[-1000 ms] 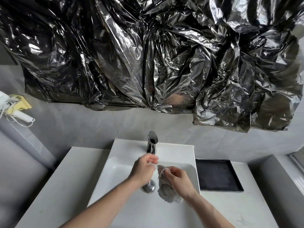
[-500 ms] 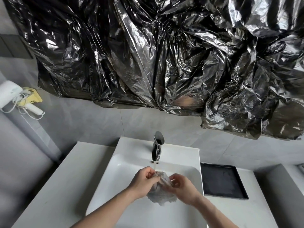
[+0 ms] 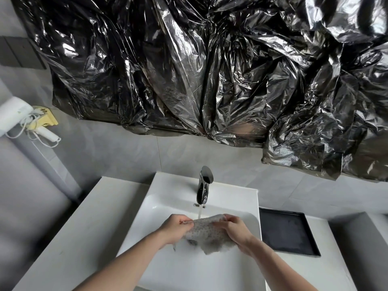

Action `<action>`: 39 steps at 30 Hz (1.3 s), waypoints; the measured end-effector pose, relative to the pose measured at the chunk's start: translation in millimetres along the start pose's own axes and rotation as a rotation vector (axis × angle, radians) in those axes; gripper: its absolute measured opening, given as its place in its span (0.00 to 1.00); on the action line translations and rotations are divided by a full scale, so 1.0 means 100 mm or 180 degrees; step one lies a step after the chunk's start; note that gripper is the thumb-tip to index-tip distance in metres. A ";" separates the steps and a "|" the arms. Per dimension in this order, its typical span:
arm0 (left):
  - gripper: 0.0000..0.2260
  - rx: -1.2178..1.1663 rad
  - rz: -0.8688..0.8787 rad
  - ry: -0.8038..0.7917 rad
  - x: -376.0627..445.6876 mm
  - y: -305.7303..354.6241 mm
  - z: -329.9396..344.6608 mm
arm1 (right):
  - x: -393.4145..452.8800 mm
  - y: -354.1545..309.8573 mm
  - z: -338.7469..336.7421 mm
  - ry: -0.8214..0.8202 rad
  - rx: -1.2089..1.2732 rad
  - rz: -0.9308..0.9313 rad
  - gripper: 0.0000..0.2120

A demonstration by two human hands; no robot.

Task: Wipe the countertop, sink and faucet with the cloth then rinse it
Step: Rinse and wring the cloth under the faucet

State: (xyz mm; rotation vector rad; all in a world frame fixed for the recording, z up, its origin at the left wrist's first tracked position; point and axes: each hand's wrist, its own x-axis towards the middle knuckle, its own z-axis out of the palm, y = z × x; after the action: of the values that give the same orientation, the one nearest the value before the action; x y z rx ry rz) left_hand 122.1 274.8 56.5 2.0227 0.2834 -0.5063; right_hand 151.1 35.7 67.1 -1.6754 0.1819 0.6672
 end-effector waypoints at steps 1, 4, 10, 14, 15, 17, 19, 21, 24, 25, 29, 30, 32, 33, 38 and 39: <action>0.05 -0.0145 -0.0013 -0.0001 0.01 0.03 -0.01 | 0.04 0.00 0.01 0.0010 0.0092 -0.0047 0.07; 0.10 -0.0294 -0.0026 0.0061 0.08 0.06 -0.03 | 0.14 -0.01 0.06 -0.0030 0.0298 -0.0147 0.12; 0.15 0.0253 -0.0029 0.0335 0.19 -0.02 -0.01 | 0.30 -0.10 0.23 -0.0203 -0.0025 -0.0250 0.19; 0.29 0.0699 -0.0099 0.0184 0.23 -0.11 0.02 | 0.37 -0.16 0.36 -0.0347 -0.0065 -0.0277 0.17; 0.32 0.0750 -0.0060 0.0155 0.25 -0.12 0.04 | 0.38 -0.18 0.38 -0.0380 -0.0070 -0.0267 0.16; 0.30 0.0687 0.0016 0.0095 0.27 -0.08 0.07 | 0.40 -0.18 0.41 -0.0476 -0.0132 -0.0304 0.15; 0.13 0.0490 0.0082 0.0229 0.32 -0.03 0.11 | 0.40 -0.19 0.40 -0.0544 -0.0219 -0.0404 0.13; 0.07 0.0361 0.0123 0.0468 0.35 0.04 0.12 | 0.40 -0.16 0.37 -0.0498 -0.0296 -0.0485 0.11; 0.09 0.0223 0.0151 0.0884 0.42 0.04 0.08 | 0.43 -0.05 0.26 -0.0103 -0.0405 -0.0404 0.10; 0.09 0.0117 0.0195 0.0934 0.44 0.04 0.07 | 0.46 0.00 0.21 -0.0010 -0.0562 -0.0361 0.12; 0.09 -0.0214 0.0406 0.0998 0.44 0.08 0.03 | 0.45 0.12 0.11 -0.0090 -0.1839 -0.0060 0.05; 0.09 -0.0278 0.0427 0.1071 0.44 0.09 0.01 | 0.44 0.11 0.12 -0.0067 -0.1882 -0.0051 0.08; 0.09 -0.0243 0.0392 0.1230 0.43 0.07 -0.06 | 0.44 0.08 0.16 0.0013 -0.1705 -0.0182 0.10; 0.09 -0.0121 0.0311 0.1280 0.42 0.05 -0.11 | 0.45 0.06 0.19 0.0016 -0.1506 -0.0236 0.10; 0.07 0.0629 -0.0149 0.1115 0.39 -0.23 -0.30 | 0.46 -0.07 0.39 0.0090 -0.0700 -0.0272 0.08; 0.07 0.0702 -0.0228 0.1058 0.37 -0.28 -0.31 | 0.50 -0.07 0.43 0.0099 -0.0679 -0.0285 0.11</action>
State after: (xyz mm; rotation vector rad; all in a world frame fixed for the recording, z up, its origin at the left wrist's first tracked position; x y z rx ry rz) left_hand 150.8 315.2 30.3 2.3181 0.5222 -0.2499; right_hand 181.5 90.2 44.5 -1.8875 0.0587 0.6101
